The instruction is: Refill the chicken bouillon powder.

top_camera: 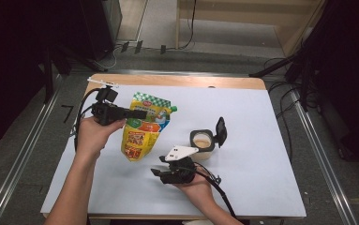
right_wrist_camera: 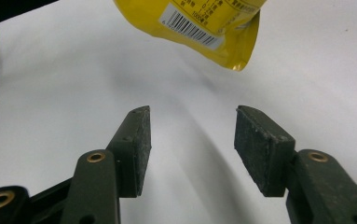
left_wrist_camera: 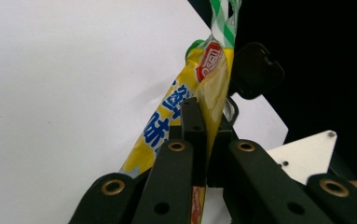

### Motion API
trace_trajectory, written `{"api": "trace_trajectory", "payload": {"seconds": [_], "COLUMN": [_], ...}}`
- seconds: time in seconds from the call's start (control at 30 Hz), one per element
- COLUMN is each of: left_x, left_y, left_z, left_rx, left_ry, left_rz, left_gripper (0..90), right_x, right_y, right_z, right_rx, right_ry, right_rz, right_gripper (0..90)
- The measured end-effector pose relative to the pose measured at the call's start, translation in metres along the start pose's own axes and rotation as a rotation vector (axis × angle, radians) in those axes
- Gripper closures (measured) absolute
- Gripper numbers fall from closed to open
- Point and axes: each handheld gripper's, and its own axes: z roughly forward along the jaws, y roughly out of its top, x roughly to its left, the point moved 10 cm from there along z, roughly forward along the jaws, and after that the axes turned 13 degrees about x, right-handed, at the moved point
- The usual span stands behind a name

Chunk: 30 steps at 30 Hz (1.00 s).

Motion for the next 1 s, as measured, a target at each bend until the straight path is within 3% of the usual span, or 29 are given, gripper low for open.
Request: {"api": "trace_trajectory", "payload": {"seconds": [0.37, 0.67, 0.9, 1.0], "left_x": [0.021, 0.04, 0.043, 0.047], "left_y": [0.006, 0.013, 0.022, 0.022], "left_z": [-0.006, 0.002, 0.012, 0.013], "left_rx": [-0.051, -0.065, -0.089, -0.1], "left_ry": [0.02, 0.049, 0.055, 0.038], "left_rz": [-0.027, -0.05, -0.013, -0.023], "left_gripper": [90.0, 90.0, 90.0, 90.0], "right_x": [-0.003, -0.008, -0.009, -0.01], "right_y": [0.001, -0.006, -0.008, -0.009], "right_z": [-0.006, -0.008, -0.009, -0.009], "right_rx": [-0.025, -0.013, -0.012, -0.01], "right_ry": [0.016, 0.005, 0.003, 0.002], "right_rz": [0.021, 0.041, 0.049, 0.052], "right_gripper": [47.1, 46.3, 46.1, 45.9]}}
